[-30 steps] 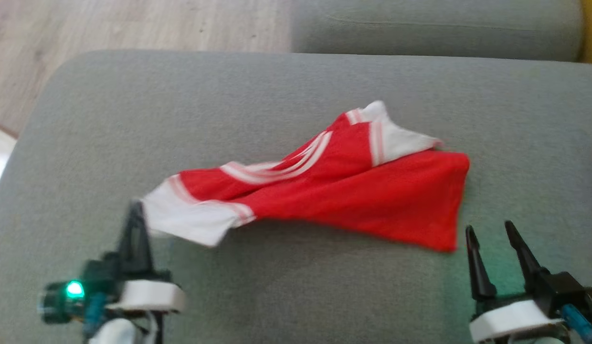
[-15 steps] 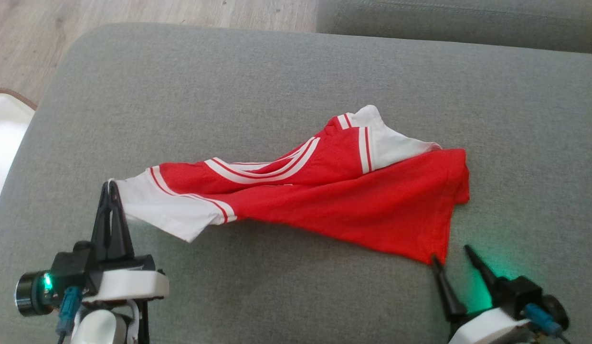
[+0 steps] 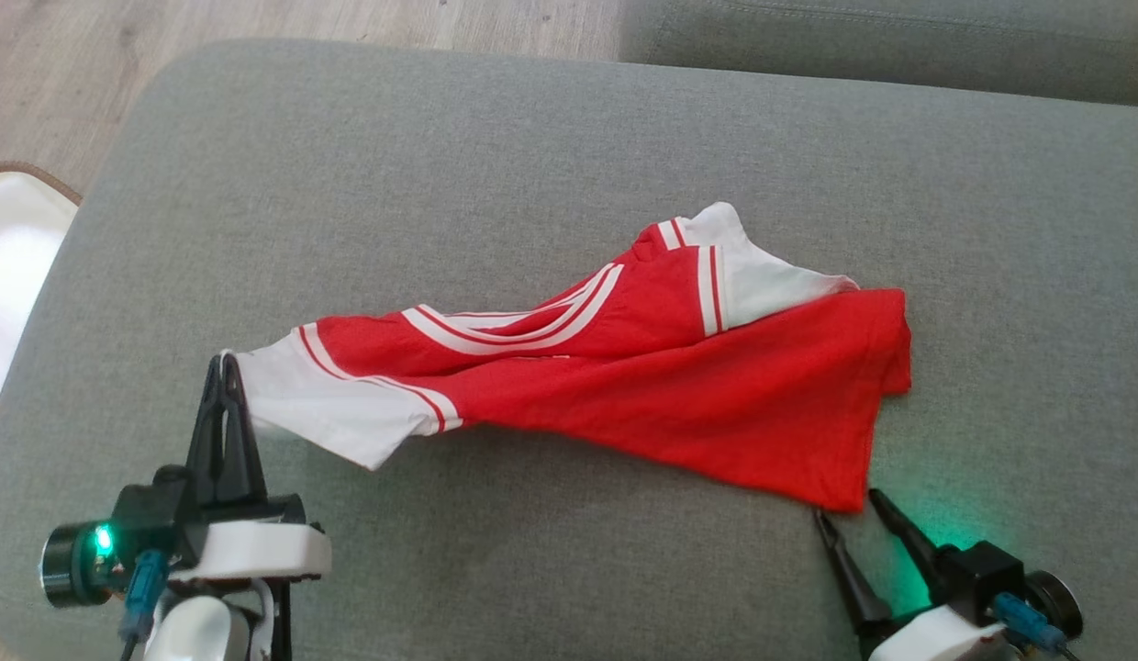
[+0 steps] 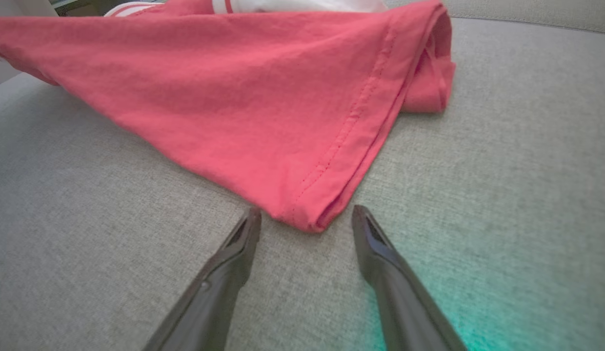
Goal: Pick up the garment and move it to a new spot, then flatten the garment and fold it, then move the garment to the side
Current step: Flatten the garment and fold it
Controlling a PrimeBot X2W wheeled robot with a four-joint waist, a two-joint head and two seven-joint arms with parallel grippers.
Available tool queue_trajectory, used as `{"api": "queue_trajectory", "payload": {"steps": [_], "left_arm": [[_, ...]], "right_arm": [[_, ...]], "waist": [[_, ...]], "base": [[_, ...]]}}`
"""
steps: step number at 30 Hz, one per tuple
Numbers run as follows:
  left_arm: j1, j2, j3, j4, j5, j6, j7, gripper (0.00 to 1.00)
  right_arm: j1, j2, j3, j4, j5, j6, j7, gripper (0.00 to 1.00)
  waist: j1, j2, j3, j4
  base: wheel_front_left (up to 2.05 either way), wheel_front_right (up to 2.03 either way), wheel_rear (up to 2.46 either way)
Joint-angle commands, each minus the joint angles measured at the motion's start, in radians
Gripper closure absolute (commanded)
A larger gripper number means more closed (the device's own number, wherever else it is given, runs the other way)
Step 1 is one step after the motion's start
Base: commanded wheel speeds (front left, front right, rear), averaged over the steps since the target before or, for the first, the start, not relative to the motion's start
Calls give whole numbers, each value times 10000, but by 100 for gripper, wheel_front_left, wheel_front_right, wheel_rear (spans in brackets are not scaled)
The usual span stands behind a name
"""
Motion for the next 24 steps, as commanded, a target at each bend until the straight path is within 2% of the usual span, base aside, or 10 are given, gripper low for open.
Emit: {"api": "queue_trajectory", "payload": {"steps": [1,2,3,4,12,17,21,24], "left_arm": [[-528,235,307,-271,-1,22,-111,100],[-530,237,296,-262,-5,23,-117,100],[-528,240,289,-256,-11,24,-124,100],[-528,244,284,-251,-18,24,-132,100],[-566,258,300,-342,-212,-112,-329,100],[-980,18,538,-1119,-1213,-867,-577,100],[-1849,69,747,-1882,-1988,-1610,-629,100],[-2806,116,868,-2226,-2508,-1987,-455,100]], "right_arm": [[-238,-180,230,-206,-53,-9,-98,55],[-231,-171,227,-210,-61,-9,-101,68],[-230,-168,230,-222,-77,-9,-105,88],[-228,-167,239,-235,-89,-9,-107,100],[-127,-252,15,-889,-345,-9,-120,100],[-40,-451,-701,-2277,-330,-9,-122,100],[-408,-1073,-1426,-3563,-360,-9,-122,100],[-1010,-1660,-1854,-4314,-358,-9,-101,100]], "waist": [[0,0,-7,2],[0,0,-15,5],[0,0,-25,0],[0,0,-31,-5],[0,0,-280,-149],[0,0,-678,-412],[0,0,-1120,-736],[0,0,-1488,-995]], "base": [[0,0,0],[0,0,0],[0,0,0],[0,0,0],[0,0,0],[0,0,0],[0,0,0],[0,0,0]]}}
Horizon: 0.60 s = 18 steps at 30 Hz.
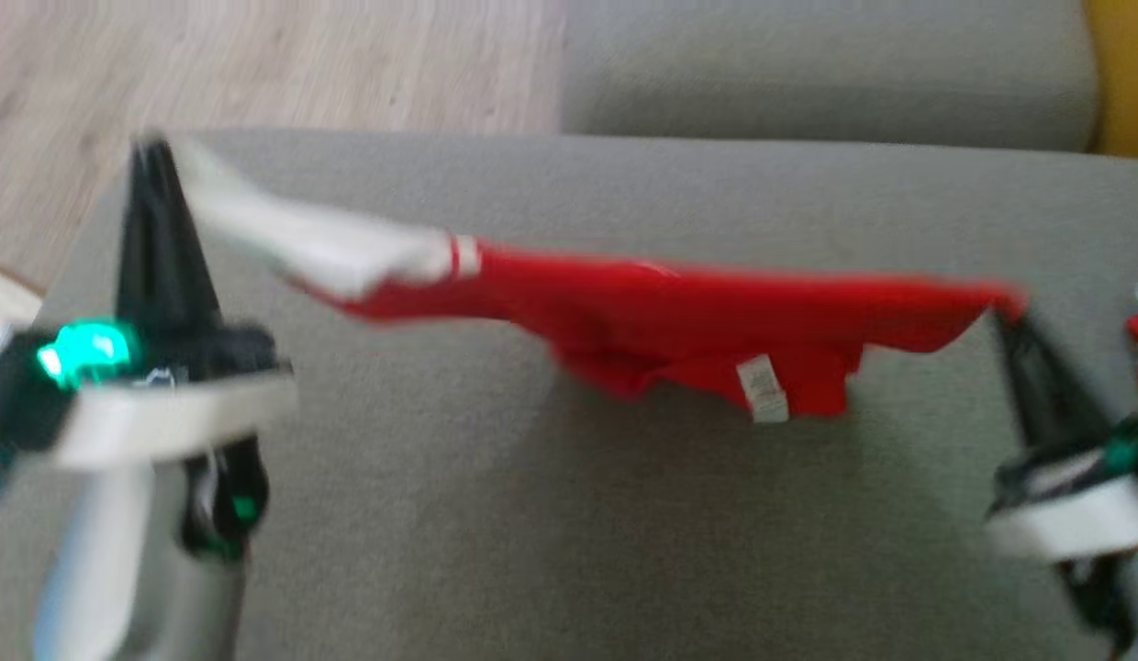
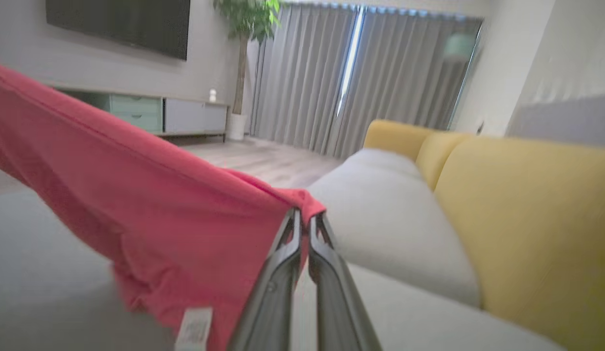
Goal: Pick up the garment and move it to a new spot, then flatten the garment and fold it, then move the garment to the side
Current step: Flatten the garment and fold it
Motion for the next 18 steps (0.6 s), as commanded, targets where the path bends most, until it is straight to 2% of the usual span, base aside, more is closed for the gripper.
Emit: {"api": "queue_trajectory", "payload": {"steps": [1,5,9,15,18], "left_arm": [[-1055,248,489,-442,-212,-128,141,100],[-2699,219,564,-525,-681,-303,548,100],[-4325,199,429,-168,-778,-399,878,100],[-6181,48,265,1450,-941,-383,1368,100],[-7059,81,205,2456,-946,-383,1626,100]], "right_arm": [[-792,-484,-57,-696,-13,-9,39,100],[-1984,-1139,-414,-1589,88,-9,602,100],[-3257,-1733,-387,-1849,237,-9,1148,100],[-5146,-2301,441,-790,782,-9,1644,100],[-6246,-2433,976,-17,1127,-9,1679,100]], "waist": [[0,0,-434,-323],[0,0,-661,-584],[0,0,-697,-763],[0,0,-337,-999],[0,0,293,-1124]], "base": [[0,0,0],[0,0,0],[0,0,0],[0,0,0],[0,0,0]]}}
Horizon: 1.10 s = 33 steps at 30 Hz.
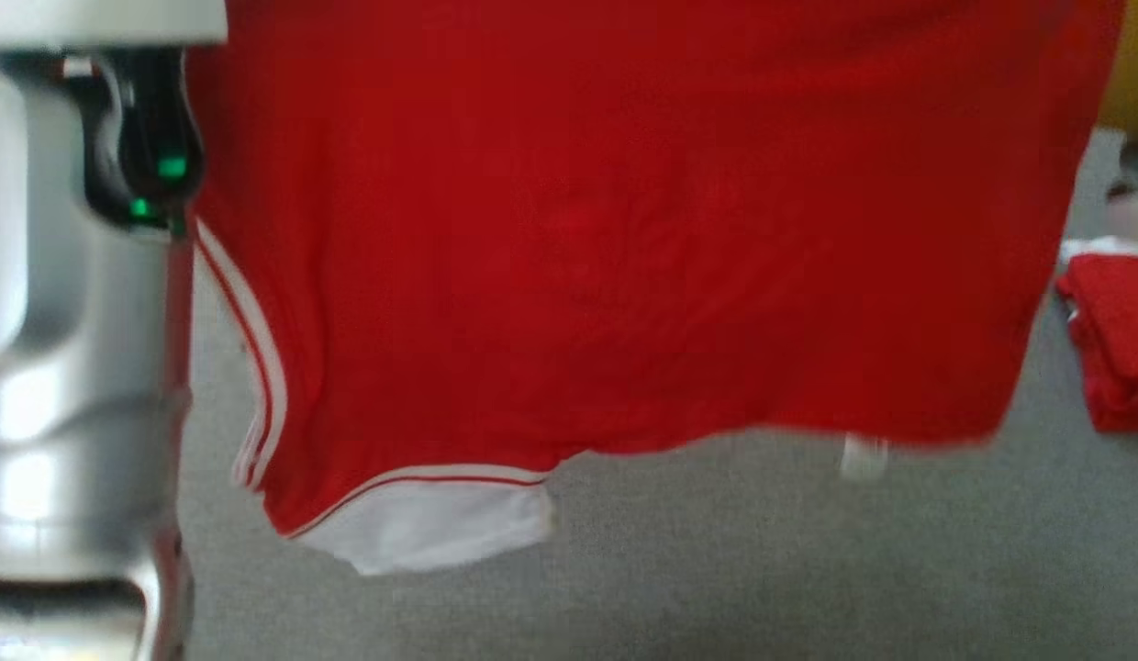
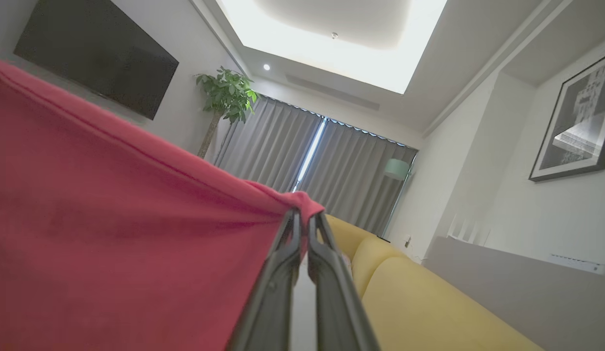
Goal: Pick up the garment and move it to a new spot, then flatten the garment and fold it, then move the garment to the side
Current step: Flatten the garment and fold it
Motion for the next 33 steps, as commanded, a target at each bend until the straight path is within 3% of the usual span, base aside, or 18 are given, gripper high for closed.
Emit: {"api": "queue_trajectory", "payload": {"steps": [1,9,15,18,26,33], "left_arm": [[-988,426,153,225,89,-63,156,100],[-3720,619,-120,2646,685,-436,-752,100],[-5917,440,-27,4070,851,-720,-1732,100],[-6250,347,33,4317,735,-900,-1836,100],[-3971,371,-338,3545,71,-1026,-1858,100],[442,642,-547,1554,-601,-1030,-1860,100]], "right_arm": [[-931,-304,318,156,196,-9,-9,100],[-4708,238,1820,2612,304,-9,-763,100],[-7377,682,1683,4673,-235,-9,-1619,100],[-7992,665,1693,5206,-550,-9,-1742,100],[-6771,426,1754,5389,-466,-9,-1768,100],[-3439,241,1205,5040,216,-9,-1770,100]], "waist": [[1,0,703,-172],[1,0,2904,-305],[1,0,3980,-32],[1,0,4311,176],[1,0,4667,572],[1,0,3407,620]], "base": [[0,0,0],[0,0,0],[0,0,0],[0,0,0],[0,0,0],[0,0,0]]}}
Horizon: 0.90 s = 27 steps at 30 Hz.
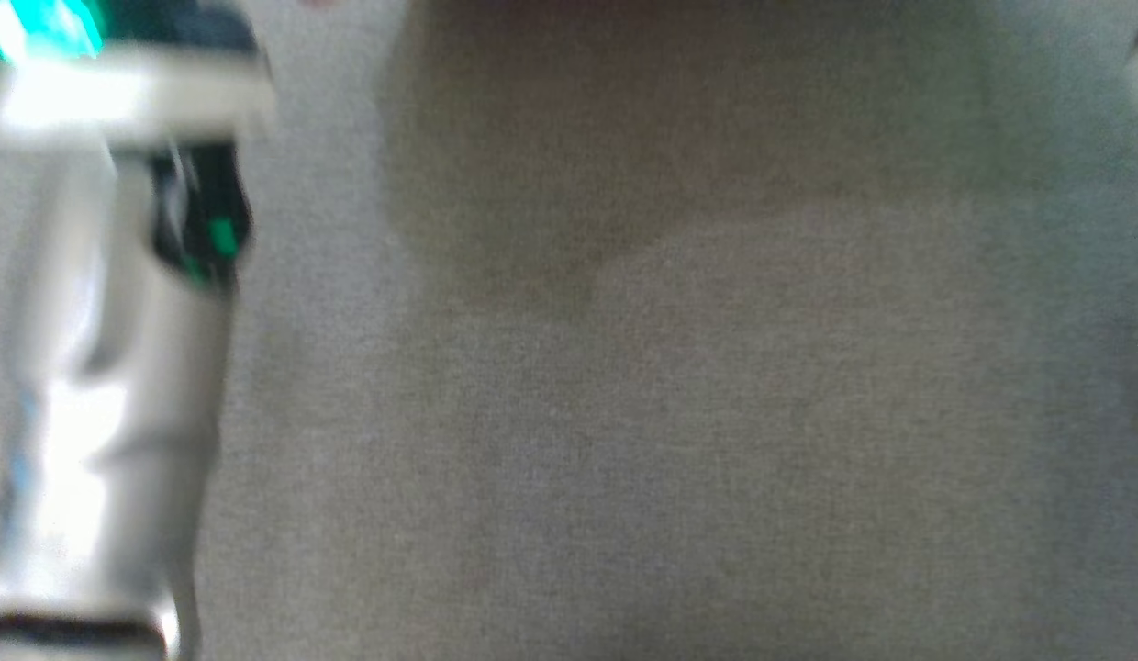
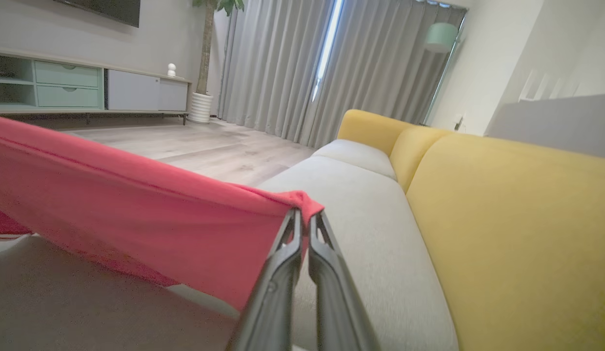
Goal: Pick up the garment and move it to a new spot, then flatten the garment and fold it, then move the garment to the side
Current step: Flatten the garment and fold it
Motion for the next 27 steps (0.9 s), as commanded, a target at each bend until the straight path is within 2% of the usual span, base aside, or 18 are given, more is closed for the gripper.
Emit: {"api": "queue_trajectory", "payload": {"steps": [1,5,12,13,22,27], "left_arm": [[911,552,219,-759,-54,17,-38,100],[3549,786,508,-1675,215,17,-39,100],[7396,321,900,-3049,392,308,-39,100],[7396,321,900,-3049,392,308,-39,100],[10214,-321,995,-4388,576,848,-39,100],[10302,-319,923,-4515,552,951,110,100]], "right_arm": [[921,-256,-229,-500,246,-9,-50,100],[3009,-301,-606,-1082,646,-9,-50,100],[6622,-375,-1308,-2385,1007,-9,-50,100],[6622,-375,-1308,-2385,1007,-9,-50,100],[10088,113,-2211,-4352,963,-9,613,100],[10813,522,-2537,-5160,994,-9,1203,100]], "waist": [[2,0,-784,-28],[2,0,-1692,-170],[2,0,-2712,-183],[2,0,-2712,-183],[2,0,-3122,-112],[2,0,-3131,-120]], "base": [[0,0,0],[0,0,0],[0,0,0],[0,0,0],[0,0,0],[0,0,0]]}}
